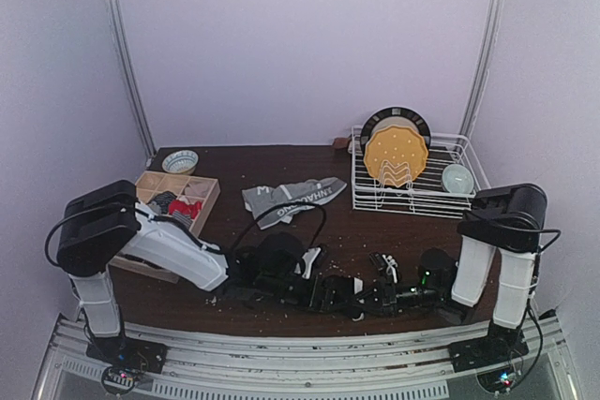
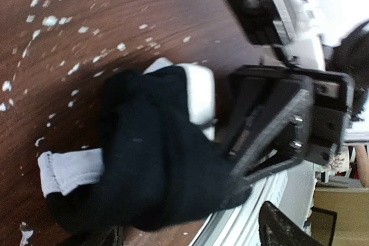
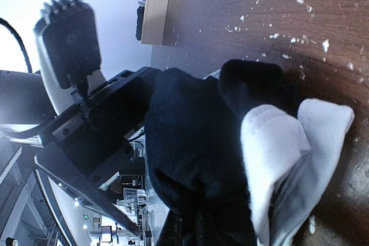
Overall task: Roll the underwear
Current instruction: Roll the underwear at the center of the board.
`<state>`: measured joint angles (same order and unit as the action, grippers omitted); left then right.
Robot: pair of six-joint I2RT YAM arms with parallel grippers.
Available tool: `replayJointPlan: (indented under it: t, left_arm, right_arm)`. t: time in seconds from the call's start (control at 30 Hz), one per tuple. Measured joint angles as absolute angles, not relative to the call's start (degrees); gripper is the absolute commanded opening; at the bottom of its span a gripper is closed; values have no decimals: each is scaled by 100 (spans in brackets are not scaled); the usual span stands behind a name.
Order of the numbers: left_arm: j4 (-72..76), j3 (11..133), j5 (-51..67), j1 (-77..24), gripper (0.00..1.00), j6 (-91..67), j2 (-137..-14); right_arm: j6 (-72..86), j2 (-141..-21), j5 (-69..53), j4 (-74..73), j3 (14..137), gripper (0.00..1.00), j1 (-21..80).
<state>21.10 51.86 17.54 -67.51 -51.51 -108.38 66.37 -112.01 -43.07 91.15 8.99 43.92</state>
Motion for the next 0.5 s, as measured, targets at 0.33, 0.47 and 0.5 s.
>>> replayJointPlan:
  t: [0.33,0.47,0.5]
  left_arm:
    - [2329,5461,1758,-6580,66,-5977,-11281]
    - [2228,5725,1758,-6532,59,-6193,-11463]
    - [2220,5765,1758,-6528,56,-6237,-11496]
  right_arm:
    - [6578,-11312,-4239,9292,834,0,4397]
    - [6545,-11338,-4115,9351,797,0,4460]
    - [6534,-11340,-4091,9354,792,0,4477]
